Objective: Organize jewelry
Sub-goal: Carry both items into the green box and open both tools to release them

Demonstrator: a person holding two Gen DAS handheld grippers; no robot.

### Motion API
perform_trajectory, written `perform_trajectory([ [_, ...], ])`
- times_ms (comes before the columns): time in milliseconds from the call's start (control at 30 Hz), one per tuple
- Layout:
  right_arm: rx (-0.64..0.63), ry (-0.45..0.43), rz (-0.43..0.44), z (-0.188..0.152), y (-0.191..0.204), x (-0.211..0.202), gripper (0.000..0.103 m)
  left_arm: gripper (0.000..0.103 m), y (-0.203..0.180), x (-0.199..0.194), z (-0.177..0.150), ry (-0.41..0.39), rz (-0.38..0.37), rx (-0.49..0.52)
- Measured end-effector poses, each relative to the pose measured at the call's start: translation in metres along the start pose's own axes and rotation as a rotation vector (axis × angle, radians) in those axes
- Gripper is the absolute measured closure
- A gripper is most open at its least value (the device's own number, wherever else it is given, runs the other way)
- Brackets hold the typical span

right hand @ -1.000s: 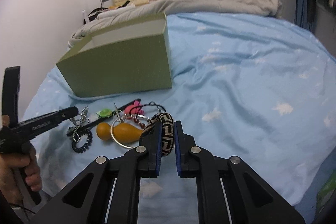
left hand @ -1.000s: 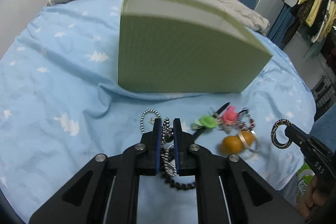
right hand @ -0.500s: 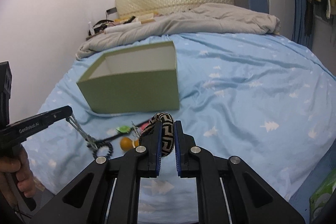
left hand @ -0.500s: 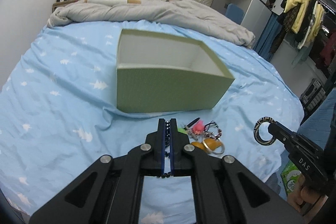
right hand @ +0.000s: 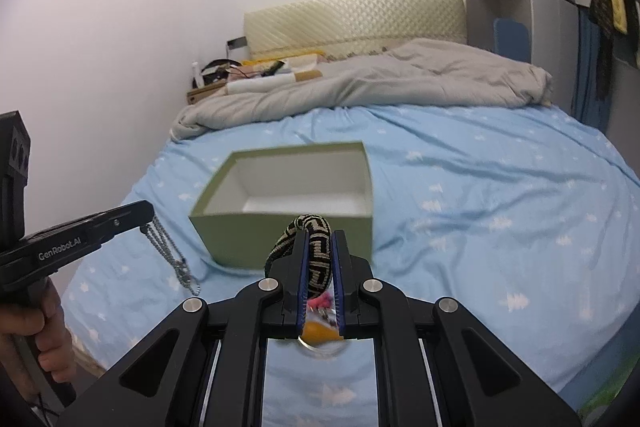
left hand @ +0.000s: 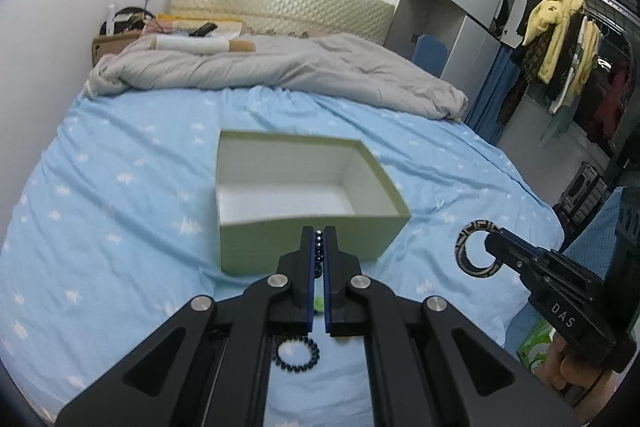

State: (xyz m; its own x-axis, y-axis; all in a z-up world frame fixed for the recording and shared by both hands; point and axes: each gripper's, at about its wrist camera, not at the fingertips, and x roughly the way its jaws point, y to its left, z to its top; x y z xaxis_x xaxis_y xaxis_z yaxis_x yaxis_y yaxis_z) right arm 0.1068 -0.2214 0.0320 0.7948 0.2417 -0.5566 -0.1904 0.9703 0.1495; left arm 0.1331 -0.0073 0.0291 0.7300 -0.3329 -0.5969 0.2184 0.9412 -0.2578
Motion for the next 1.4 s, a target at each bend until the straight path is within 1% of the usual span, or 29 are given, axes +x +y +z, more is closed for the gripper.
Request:
perform_trajectory([
  [100,-0.013,-0.009,0.017,0.014,0.005,0.006,0.095,0.101,0.0,0.0,0.015,-0.011,-0.003,0.016],
  [267,-0.022,0.009,0.033,0.039,0.008,0.029,0.095,0.101,0.002,0.013,0.04,-0.006,0.01,0.038],
  [467,-0.025,0.088,0.052,0.059,0.006,0.072,0.095,0.101,0.011,0.049,0.059,0.052,0.02,0.031],
  [533,-0.028,0.124,0.049,0.064,0.003,0.092,0.095,0.101,0.013,0.061,0.062,0.071,0.027,0.032],
  [667,-0.031,0.184,0.057,0.067,0.0,0.125,0.095,0.101,0.016,0.087,0.067,0.117,0.042,0.036],
  [867,-0.028,0.266,0.058,0.065,-0.008,0.174,0.095,0.101,0.025,0.126,0.069,0.185,0.061,0.013],
  [1067,-0.031,0.331,0.052,0.062,-0.016,0.212,0.095,0.101,0.039,0.164,0.071,0.248,0.077,-0.002],
  [1267,-0.036,0.377,0.051,0.056,-0.024,0.237,0.093,0.1,0.045,0.189,0.065,0.294,0.085,-0.003],
  [1400,-0.022,0.393,0.065,0.055,-0.027,0.239,0.092,0.1,0.047,0.192,0.061,0.307,0.092,-0.001],
])
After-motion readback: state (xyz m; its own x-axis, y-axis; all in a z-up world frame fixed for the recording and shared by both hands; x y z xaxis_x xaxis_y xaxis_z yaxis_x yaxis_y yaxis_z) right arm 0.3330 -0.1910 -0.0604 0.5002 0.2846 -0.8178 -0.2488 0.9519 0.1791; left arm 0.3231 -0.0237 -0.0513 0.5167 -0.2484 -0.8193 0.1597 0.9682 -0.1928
